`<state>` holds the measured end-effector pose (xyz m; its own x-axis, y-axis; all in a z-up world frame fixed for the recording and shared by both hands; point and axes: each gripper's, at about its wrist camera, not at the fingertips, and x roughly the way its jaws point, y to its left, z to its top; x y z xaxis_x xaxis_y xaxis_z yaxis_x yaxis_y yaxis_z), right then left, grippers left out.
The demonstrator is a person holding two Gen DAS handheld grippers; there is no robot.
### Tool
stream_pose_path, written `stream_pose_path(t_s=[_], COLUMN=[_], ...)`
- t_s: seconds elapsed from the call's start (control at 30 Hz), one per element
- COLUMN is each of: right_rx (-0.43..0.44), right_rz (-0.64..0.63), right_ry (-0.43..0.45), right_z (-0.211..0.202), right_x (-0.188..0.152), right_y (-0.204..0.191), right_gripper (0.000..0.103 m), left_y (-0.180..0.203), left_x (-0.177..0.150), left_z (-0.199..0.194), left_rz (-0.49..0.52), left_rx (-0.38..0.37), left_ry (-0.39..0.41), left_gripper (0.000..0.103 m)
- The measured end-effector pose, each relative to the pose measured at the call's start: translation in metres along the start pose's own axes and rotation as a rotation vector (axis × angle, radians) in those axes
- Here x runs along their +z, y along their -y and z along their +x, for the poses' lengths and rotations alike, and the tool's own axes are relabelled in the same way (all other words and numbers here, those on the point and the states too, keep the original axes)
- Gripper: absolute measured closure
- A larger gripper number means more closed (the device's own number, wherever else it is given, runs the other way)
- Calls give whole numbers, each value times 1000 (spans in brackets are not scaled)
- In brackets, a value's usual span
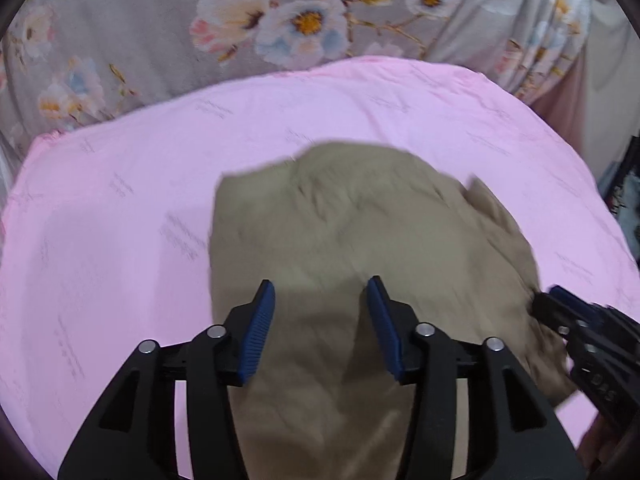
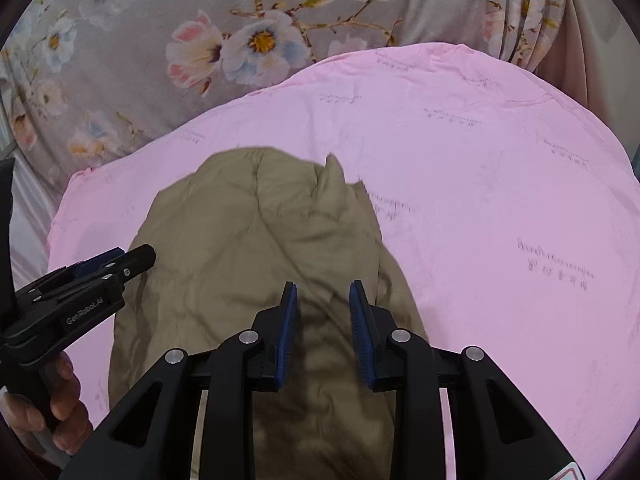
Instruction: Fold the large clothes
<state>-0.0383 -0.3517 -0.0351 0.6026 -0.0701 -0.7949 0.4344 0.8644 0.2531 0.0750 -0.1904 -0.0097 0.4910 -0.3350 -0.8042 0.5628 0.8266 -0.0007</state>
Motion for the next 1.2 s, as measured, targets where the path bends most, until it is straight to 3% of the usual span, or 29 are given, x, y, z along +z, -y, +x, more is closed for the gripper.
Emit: stream_pose_path(t_s=[0.17,0.33,0.4,0.47,0.53,0.6,0.77,0.9,1.1,1.2], right_rx=[18,55,72,96,112,128,233,319,402,485], right_rz=[39,73,93,143,185,239,340,365,383,401], right_ry=[-30,-31,-30,11,43,34,-102,-192,-206,-213], right_z=[12,14,5,-10,-19,-16,26,55,60,69], right_x=[-25,-27,-25,-20,-12,-3,4,-2,-15,-26], right_y=[9,17,23,36,52,72,104,98,86,72], right_gripper=[75,74,72,62,51,50,48,48,48,48], left_y=[9,18,10,-8,-33,-53,-84,-90,-83,-79], left_x=[-39,-50,-49,-44,-41,-39,-41,-52,-52,-49], left_z=[-9,-7,-8,-12,-17,-19,1,24,39,43], left_rz=[-4,23,-8,-77,-170,-229,-328,-396,-412,-402], left_rx=[1,60,47,-14,-73,-92,-153,-269,-407,-406], left_ry=[1,40,18,-25,-40,-43,-112,-177,-192,-180], left_gripper=[55,51,38,24,18,14,13,10,5,5])
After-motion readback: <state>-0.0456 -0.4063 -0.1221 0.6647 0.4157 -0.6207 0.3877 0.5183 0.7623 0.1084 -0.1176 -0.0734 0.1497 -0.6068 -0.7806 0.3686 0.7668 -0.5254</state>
